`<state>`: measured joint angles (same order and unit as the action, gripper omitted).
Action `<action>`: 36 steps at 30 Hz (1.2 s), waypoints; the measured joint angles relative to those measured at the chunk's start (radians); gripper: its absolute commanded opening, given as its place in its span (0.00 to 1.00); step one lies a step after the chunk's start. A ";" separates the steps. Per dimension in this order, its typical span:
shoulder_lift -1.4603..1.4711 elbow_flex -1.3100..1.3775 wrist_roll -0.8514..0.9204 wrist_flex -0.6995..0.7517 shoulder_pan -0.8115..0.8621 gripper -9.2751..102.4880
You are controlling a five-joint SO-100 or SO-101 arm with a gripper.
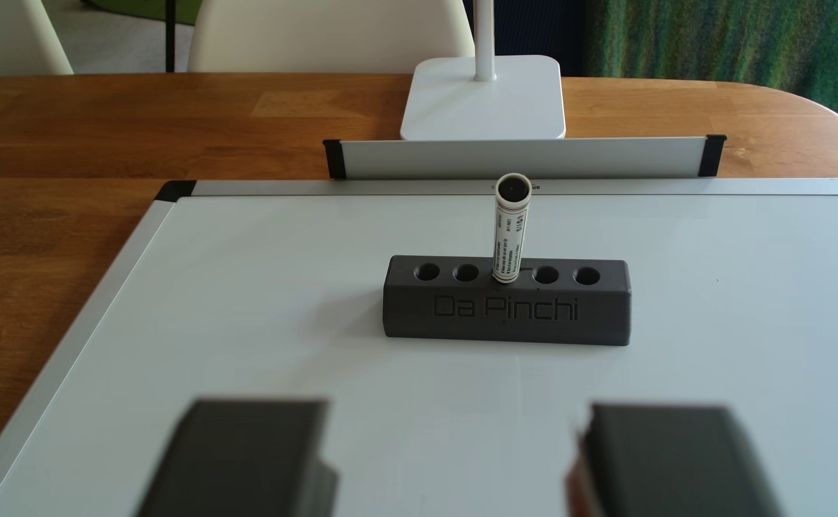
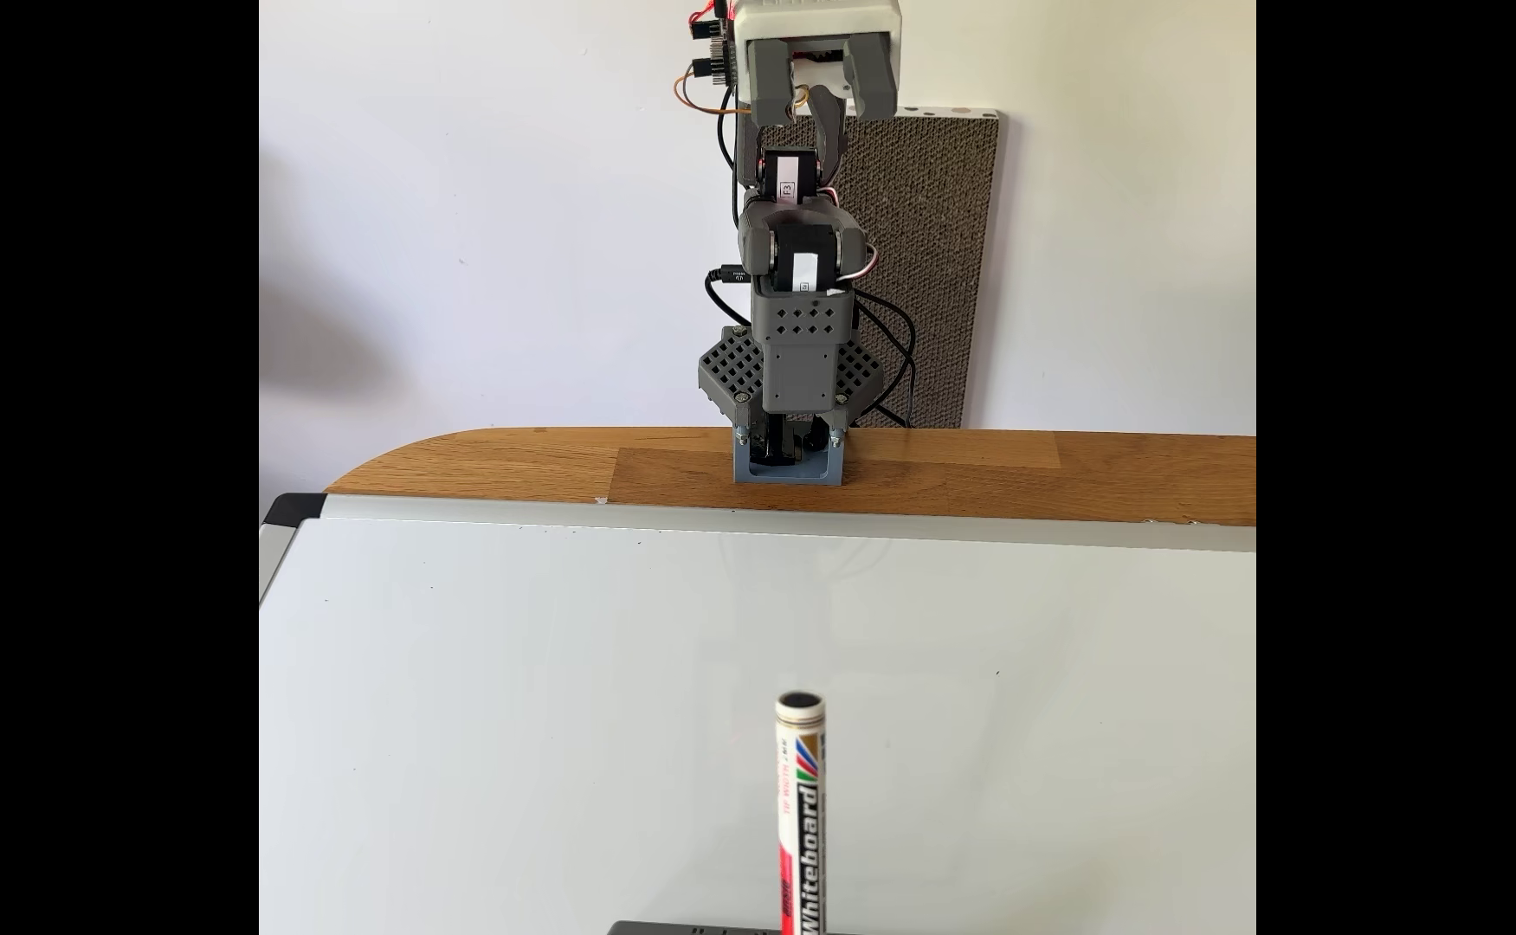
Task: Draw a face
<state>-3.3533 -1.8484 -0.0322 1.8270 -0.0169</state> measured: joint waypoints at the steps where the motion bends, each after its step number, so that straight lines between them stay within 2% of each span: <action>1: 0.000 0.000 0.000 0.000 0.000 0.98; 24: 0.000 0.000 0.000 0.000 0.000 0.98; 29: 0.080 0.000 0.002 -0.002 0.000 0.98; 36: 0.293 0.002 0.002 -0.178 0.000 0.98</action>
<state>-3.0603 -1.8469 -0.0307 1.6490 -0.0169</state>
